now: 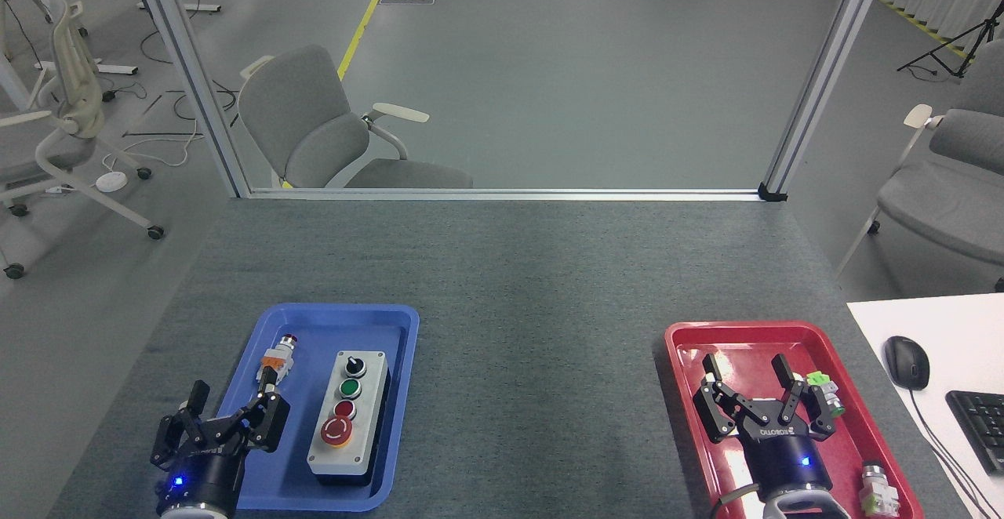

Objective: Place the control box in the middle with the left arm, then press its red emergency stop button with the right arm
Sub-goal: 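Lower the left gripper to the near edge of the grey control box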

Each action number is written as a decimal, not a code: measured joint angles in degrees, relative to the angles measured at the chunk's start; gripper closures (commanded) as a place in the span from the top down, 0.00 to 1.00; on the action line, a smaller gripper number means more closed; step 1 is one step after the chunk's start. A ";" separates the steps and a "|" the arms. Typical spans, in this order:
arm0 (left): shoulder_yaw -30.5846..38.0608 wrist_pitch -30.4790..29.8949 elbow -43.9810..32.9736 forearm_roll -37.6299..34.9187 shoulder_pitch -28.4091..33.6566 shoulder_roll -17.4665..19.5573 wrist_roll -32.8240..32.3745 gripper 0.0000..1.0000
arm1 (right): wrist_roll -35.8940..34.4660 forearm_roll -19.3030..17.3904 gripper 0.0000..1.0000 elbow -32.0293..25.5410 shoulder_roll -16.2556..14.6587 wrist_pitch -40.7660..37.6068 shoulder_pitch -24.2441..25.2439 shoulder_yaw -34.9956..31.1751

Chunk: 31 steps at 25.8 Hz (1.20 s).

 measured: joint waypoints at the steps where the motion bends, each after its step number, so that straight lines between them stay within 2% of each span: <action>1: 0.01 0.00 0.00 0.01 0.04 0.01 0.00 0.99 | -0.03 0.03 0.99 0.17 0.09 0.00 -0.02 0.00; 9: 0.02 -0.19 -1.04 0.02 0.13 -0.01 3.05 0.99 | -0.29 -0.47 0.99 1.27 0.01 -0.14 0.25 0.27; 18: -0.11 -0.20 -3.81 0.03 0.78 0.11 1.71 0.99 | -0.40 -0.52 0.98 3.86 0.22 -0.82 0.69 3.21; 23: -0.92 -0.77 -10.48 -0.37 6.25 0.04 1.44 0.99 | -0.58 0.27 0.97 3.55 0.22 0.47 0.47 3.47; 26: -3.15 -1.31 -15.04 -0.68 10.67 -0.04 1.35 0.99 | 0.23 1.95 0.97 2.41 0.28 4.17 0.74 4.05; 31: -7.40 -1.30 -16.94 -1.65 13.79 -0.12 1.22 0.99 | 0.96 3.29 0.97 0.99 0.45 8.28 0.57 6.24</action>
